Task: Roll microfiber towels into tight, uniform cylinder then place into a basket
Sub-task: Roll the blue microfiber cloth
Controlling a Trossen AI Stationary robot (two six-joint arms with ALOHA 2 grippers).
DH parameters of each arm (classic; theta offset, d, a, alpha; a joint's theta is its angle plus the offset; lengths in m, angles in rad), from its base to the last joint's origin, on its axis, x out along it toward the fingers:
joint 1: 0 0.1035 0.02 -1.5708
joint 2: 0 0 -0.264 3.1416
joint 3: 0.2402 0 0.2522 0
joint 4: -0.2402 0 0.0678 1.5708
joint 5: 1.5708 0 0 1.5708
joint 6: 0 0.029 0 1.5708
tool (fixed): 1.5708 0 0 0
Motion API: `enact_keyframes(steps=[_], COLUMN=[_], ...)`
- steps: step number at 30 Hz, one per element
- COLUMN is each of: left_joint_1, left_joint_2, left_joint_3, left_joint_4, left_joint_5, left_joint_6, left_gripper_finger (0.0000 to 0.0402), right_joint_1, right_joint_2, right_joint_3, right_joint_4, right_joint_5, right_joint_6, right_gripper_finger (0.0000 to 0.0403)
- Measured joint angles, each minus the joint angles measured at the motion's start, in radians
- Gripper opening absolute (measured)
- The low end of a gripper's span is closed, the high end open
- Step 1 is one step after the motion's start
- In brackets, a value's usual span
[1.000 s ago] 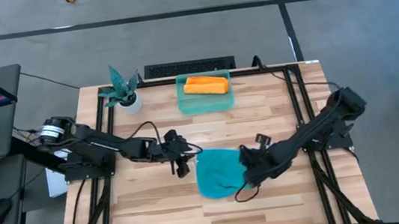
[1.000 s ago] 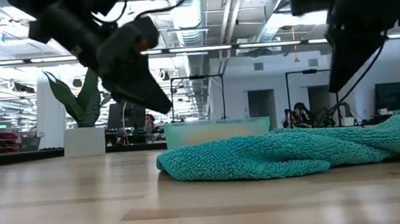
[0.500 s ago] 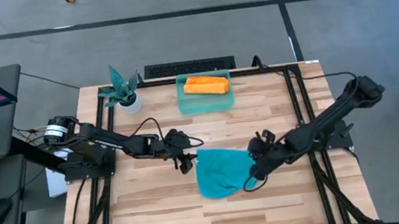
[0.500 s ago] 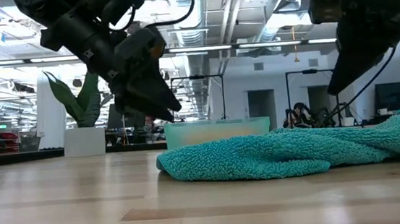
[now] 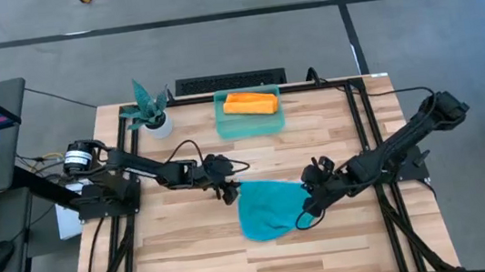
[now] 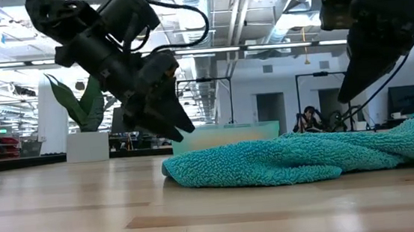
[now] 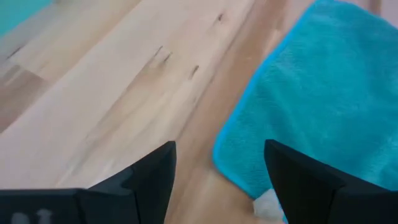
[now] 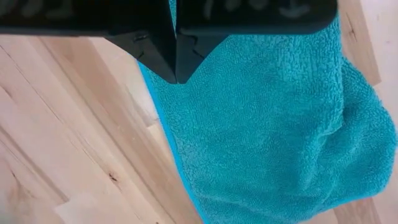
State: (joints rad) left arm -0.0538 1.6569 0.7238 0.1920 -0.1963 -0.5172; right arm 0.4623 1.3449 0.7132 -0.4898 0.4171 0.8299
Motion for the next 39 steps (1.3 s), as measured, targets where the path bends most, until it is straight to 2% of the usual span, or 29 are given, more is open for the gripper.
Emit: enact_keyframes(steps=[5,9,12,15,17,25,34,39], left_joint_1=[-0.003,0.008,0.029,0.039,0.041,0.032,0.033,0.035], left_joint_2=[0.049,0.124,0.152,0.162,0.161,0.172,0.166,0.166], left_joint_3=[-0.001,0.000,0.002,0.004,0.004,0.011,0.010,0.014], left_joint_4=[0.031,0.145,0.167,0.174,0.174,0.120,0.076,0.071], left_joint_5=[0.029,0.062,0.065,0.123,0.160,0.193,0.244,0.313], left_joint_6=[-0.023,-0.021,-0.032,-0.053,-0.055,-0.083,-0.184,-0.265], left_gripper_finger=[0.0236,0.0236,0.0236,0.0236,0.0236,0.0236,0.0235,0.0235], right_joint_1=[0.000,0.000,0.000,0.000,0.000,0.000,0.000,0.000], right_joint_2=[0.000,0.001,0.001,0.001,0.001,0.001,0.001,0.001], right_joint_3=[0.000,0.000,0.000,0.000,0.000,0.000,0.000,0.001], right_joint_4=[0.000,0.008,0.006,0.006,0.007,0.012,0.012,0.012], right_joint_5=[0.000,0.000,0.000,0.000,0.000,0.000,0.000,0.000], right_joint_6=[0.000,-0.001,-0.001,-0.021,-0.026,-0.026,-0.026,-0.027], right_gripper_finger=[0.0021,0.0024,0.0023,0.0022,0.0021,0.0024,0.0024,0.0023])
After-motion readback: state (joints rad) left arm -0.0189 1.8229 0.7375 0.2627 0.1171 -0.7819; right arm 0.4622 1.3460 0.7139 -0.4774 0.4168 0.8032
